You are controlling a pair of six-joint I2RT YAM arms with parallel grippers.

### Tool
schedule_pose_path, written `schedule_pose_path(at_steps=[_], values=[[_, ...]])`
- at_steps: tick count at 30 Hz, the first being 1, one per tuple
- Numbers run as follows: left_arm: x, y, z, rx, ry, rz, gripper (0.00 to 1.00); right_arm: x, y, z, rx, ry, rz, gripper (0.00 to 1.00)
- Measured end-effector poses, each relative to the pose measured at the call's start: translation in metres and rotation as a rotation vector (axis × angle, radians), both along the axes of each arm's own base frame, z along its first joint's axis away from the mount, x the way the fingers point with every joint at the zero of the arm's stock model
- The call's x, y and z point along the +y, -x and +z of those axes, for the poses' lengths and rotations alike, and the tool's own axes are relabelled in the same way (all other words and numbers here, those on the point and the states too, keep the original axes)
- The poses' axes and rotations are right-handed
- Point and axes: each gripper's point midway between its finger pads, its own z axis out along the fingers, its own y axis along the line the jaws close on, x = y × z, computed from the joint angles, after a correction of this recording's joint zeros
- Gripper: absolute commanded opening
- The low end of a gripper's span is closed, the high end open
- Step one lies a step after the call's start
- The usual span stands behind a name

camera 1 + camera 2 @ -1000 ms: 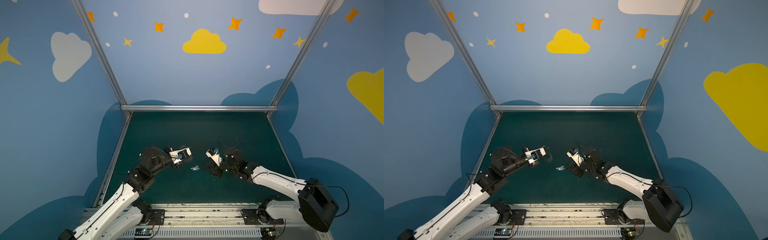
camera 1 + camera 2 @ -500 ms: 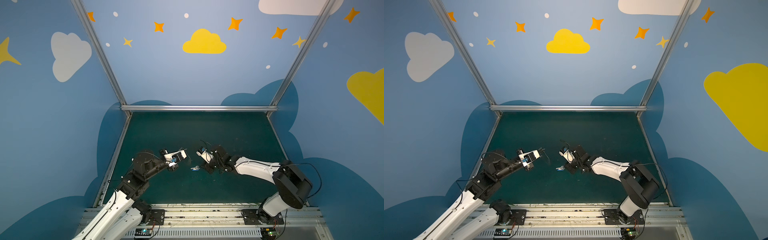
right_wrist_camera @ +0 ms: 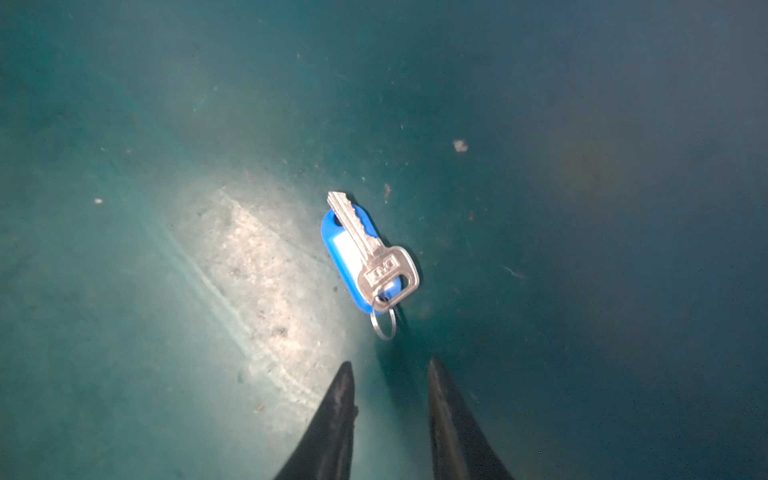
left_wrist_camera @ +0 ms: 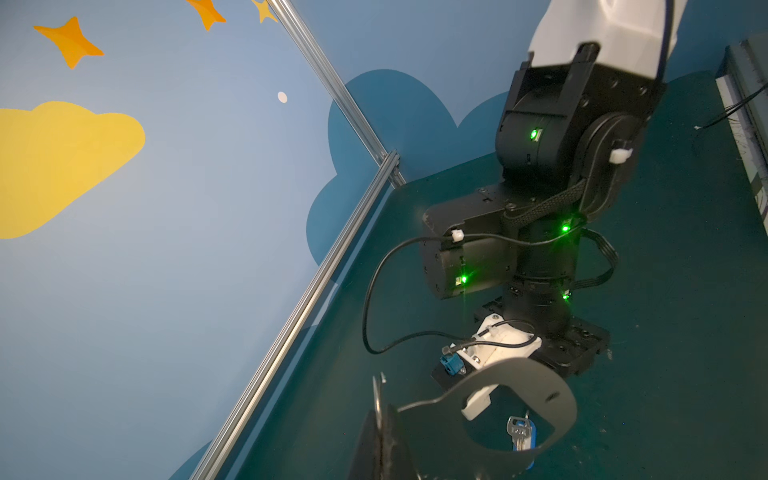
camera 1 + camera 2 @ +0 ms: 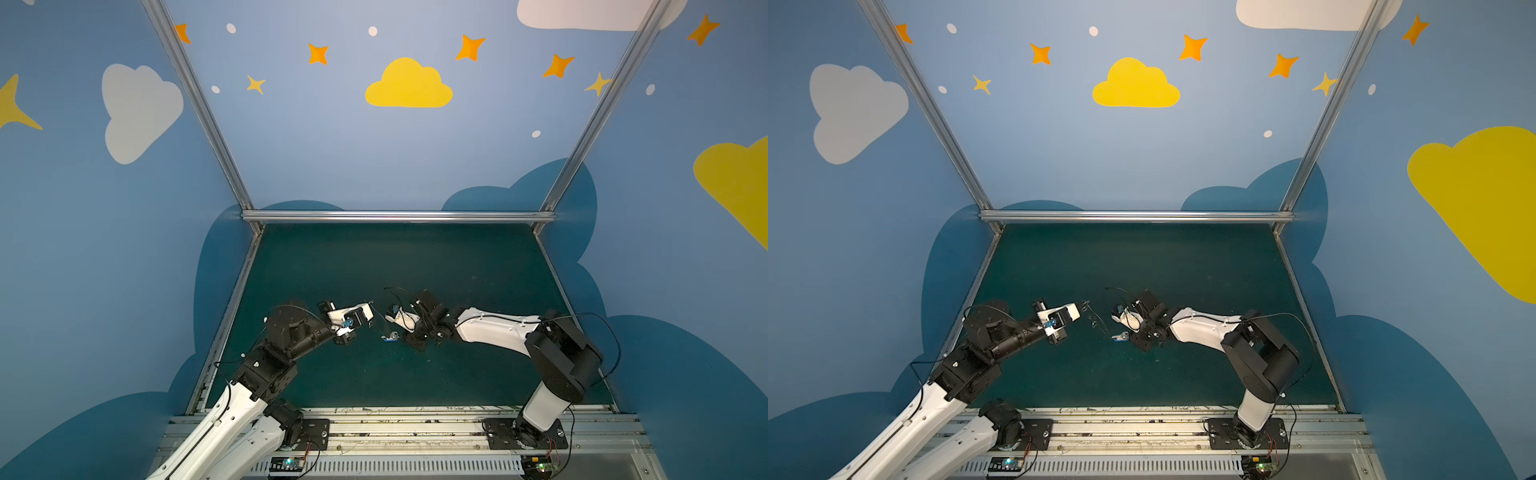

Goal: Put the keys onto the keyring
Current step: 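Lower the right gripper over the blue-tagged key lying on the table, then close the right gripper on the key's ring and lift it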

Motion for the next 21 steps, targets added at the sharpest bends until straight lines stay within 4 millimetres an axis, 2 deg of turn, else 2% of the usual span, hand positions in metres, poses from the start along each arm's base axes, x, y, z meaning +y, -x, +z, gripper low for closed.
schedule_pose_path(at_steps=[12, 21], values=[[0.000, -0.001, -0.002, -0.009, -0.017, -0.001, 0.03, 0.000, -0.002, -0.017, -0.019, 0.087, 0.066, 0.28], [0.001, -0.001, -0.003, -0.006, -0.023, 0.002, 0.03, 0.005, -0.002, -0.018, -0.030, 0.090, 0.096, 0.21]])
